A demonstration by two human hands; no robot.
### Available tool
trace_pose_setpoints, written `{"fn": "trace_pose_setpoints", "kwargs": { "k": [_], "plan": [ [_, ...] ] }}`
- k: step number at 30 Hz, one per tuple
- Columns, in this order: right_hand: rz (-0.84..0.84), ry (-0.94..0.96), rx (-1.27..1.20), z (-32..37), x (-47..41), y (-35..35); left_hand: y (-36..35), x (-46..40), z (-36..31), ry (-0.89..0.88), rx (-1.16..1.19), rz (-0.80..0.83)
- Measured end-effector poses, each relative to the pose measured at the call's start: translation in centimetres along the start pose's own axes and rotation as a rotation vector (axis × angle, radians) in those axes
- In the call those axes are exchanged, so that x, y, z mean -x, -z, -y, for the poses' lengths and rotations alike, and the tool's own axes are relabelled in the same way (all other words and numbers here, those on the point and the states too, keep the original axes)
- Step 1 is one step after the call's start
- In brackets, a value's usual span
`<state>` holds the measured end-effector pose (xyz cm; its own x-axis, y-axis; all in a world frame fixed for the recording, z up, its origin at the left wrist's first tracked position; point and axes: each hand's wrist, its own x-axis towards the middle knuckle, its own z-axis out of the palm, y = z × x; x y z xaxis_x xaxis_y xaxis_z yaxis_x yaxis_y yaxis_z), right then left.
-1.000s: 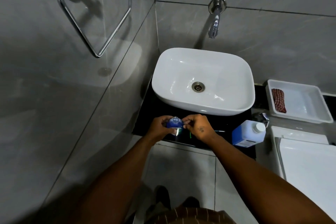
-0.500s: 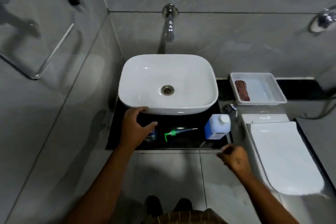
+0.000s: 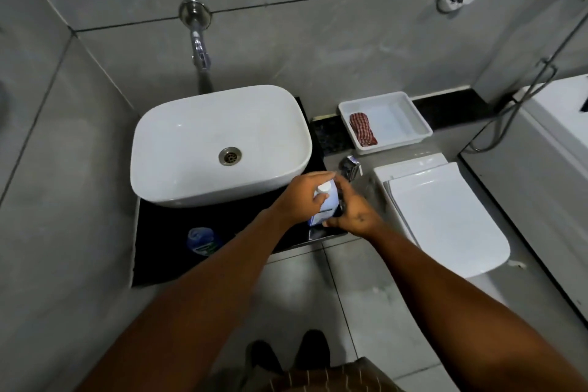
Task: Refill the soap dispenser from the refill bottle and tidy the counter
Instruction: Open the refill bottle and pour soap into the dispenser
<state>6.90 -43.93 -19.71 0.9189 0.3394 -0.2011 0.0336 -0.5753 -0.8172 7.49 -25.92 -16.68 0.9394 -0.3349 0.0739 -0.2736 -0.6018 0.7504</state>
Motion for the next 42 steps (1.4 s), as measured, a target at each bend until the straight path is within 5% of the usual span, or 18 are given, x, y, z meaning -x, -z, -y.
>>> {"fn": "trace_pose_setpoints", "kwargs": {
  "k": [6,14,32,37,42],
  "plan": [
    [0.025,0.041,0.081,0.8,-2.2,1.0,0.7,-0.2,0.4,0.028,-0.001,0.013],
    [0.01,-0.055,0.109,0.7,-2.9,0.2,0.2,0.0,-0.3,0.176,-0.183,-0.289],
    [0.007,-0.021,0.102,-0.4,-3.3,0.1,2.7,-1.1,0.0,0.064,-0.199,0.113],
    [0.017,-0.014,0.07,-0.2,-3.3,0.1,2.6,-1.4,-0.5,0.086,-0.177,-0.104],
    [-0.067,-0.027,-0.019,-0.8,-2.4,0.6,1.7,0.6,0.6,0.272,0.1,-0.382]
  ]
}}
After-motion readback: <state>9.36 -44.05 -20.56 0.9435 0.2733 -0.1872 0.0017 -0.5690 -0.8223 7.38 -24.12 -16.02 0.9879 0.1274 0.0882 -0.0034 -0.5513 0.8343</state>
